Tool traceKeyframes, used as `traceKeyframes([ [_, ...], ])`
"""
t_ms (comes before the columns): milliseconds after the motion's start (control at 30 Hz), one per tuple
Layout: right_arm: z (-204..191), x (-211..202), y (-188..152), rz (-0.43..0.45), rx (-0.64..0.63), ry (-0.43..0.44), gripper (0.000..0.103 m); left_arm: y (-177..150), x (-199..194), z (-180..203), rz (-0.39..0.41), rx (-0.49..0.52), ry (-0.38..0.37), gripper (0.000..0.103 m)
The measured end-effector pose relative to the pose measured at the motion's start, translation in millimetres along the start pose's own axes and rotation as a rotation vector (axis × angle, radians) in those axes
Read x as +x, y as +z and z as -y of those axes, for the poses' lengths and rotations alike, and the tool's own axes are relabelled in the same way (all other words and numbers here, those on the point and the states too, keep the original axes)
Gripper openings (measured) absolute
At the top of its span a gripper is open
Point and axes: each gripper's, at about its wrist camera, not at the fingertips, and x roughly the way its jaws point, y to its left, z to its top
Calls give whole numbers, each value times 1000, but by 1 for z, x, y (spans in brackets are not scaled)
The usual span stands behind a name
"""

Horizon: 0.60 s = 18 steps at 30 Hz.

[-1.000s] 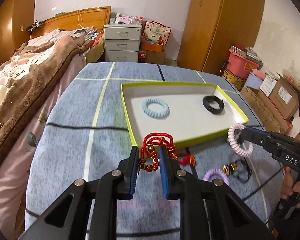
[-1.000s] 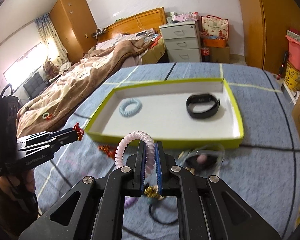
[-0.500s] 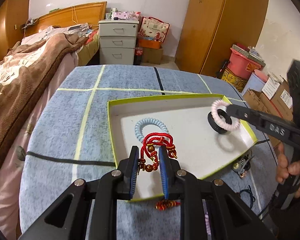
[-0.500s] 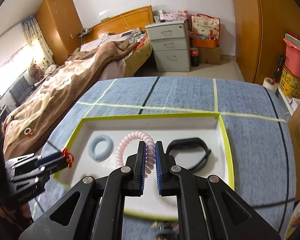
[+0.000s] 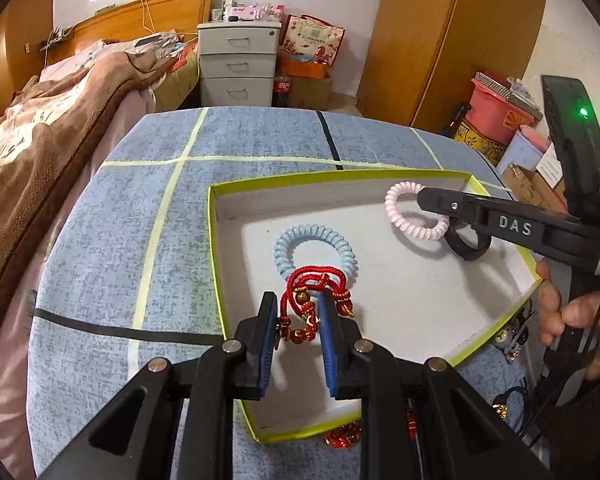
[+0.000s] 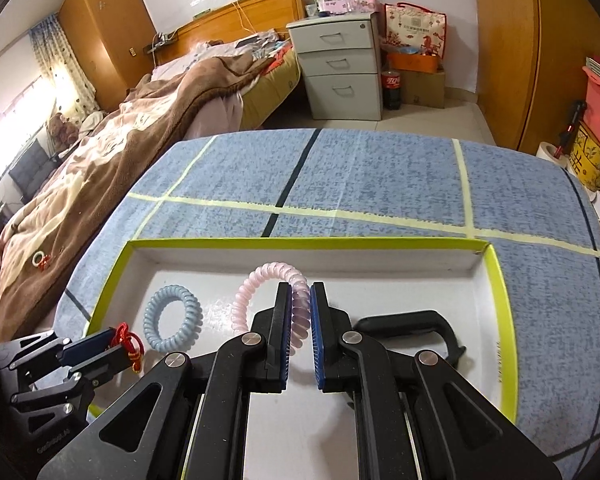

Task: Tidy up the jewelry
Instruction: 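Lower pink coil into green box with right while left releases red tassel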

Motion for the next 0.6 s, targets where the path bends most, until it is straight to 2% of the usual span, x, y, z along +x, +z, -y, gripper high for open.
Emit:
traceKeyframes([
  [300,-2,15,0,-38,-12,-16,10,1,4,5,-6,28,31,23],
  [433,-1,15,1,-38,-7,-20,10,1,5,5,-16,29,13,24],
  [533,-2,15,1,-45,-13,-23,10,2,4,6,-9,32,19,38],
  [600,-4,15,0,-45,-25,-28,12,2,4,6,-10,23,9,38],
])
